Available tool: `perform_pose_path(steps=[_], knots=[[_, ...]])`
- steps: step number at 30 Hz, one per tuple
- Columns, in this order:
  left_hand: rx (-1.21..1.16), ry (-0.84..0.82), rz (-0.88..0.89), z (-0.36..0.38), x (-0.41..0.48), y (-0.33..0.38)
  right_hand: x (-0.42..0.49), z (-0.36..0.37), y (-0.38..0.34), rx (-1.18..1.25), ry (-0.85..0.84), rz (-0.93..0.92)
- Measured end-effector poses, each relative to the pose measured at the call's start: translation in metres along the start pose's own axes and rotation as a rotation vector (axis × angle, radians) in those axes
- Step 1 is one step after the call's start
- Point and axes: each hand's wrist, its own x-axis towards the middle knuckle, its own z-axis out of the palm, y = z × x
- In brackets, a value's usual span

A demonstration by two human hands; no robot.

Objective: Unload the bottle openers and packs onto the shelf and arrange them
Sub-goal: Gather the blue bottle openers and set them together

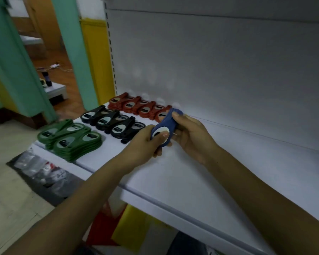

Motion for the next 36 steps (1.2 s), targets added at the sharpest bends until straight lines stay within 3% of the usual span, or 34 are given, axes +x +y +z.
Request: perform_pose_path(steps=[4,8,11,14,17,25,36], knots=[[-0.095,-0.047,-0.091,-0.023,-0.02,-0.01,-0.005,0.009,0.011,-0.091,-0.073,0.002],[-0.091,-0.043,-0.184,-0.03,-0.031,-0.016,-0.009,0.021,0.025,-0.057,0.017,0.095],[0.254,0.096,-0.173,-0.031,-0.035,-0.02,-0.011,0.028,0.033,-0.012,0.099,0.139],[0.668,0.27,-0.011,-0.029,-0.042,-0.022,-0.012,0.032,0.039,-0.025,0.151,0.183],[0.804,0.316,0.053,-0.028,-0.045,-0.021,-0.011,0.035,0.044,-0.051,0.147,0.215],[0.751,0.348,0.078,-0.025,-0.041,-0.028,-0.002,0.029,0.036,-0.052,0.131,0.27],[0.781,0.294,0.017,0.008,0.03,-0.033,0.063,-0.004,0.008,-0.572,0.274,0.349]])
